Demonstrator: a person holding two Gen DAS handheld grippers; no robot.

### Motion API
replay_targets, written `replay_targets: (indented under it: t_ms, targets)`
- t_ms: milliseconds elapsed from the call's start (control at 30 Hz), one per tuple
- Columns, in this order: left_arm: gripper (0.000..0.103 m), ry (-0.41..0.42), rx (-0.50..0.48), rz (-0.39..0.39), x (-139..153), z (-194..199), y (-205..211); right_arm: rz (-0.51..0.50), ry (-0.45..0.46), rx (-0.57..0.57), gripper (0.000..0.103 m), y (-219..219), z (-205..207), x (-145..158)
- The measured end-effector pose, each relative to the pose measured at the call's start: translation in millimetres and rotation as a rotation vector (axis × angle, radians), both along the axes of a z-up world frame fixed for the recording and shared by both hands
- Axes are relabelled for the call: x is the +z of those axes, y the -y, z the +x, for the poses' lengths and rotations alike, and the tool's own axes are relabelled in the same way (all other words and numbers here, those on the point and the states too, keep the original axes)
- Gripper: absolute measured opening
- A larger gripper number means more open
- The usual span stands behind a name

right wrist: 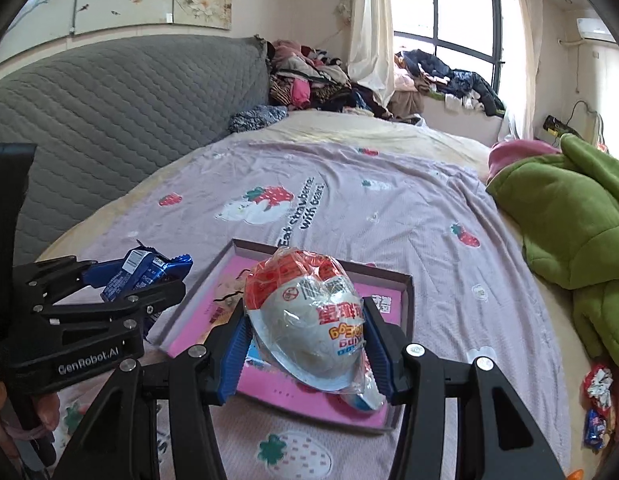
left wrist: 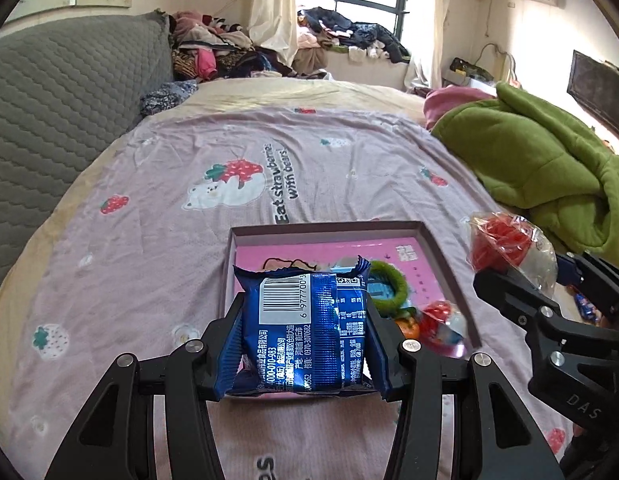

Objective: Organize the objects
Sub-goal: 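Lift the blue packet and egg candy and carry them over the tray, then lower the blue packet and egg candy into the tray and open both tools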

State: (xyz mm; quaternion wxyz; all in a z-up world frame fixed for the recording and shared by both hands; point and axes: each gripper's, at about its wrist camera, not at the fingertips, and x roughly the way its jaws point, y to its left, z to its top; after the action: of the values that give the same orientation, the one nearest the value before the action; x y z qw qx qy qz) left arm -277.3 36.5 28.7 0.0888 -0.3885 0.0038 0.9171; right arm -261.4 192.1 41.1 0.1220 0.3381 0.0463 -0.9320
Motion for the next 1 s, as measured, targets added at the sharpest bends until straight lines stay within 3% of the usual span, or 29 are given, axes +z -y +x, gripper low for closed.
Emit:
replay_targets:
  t_ms: [300,500,733,1000]
  targets:
    - [0.053,0.078,0.023,-0.019,-67,-37,5,0.044,0.096,-0.010,0.053,12,-43,-60]
    - [0.053,0.106,0.023,-0.034,-96,-45,7,0.067,0.141,-0.023,0.053,19,-62,-92]
    - [0.053,0.132,0.015,-0.045,-114,-50,5,0.140,0.190,-0.053,0.053,22,-79,-119]
    - [0.054,0.143,0.019,-0.055,-118,-51,4,0.159,0.208,-0.056,0.053,24,-78,-126]
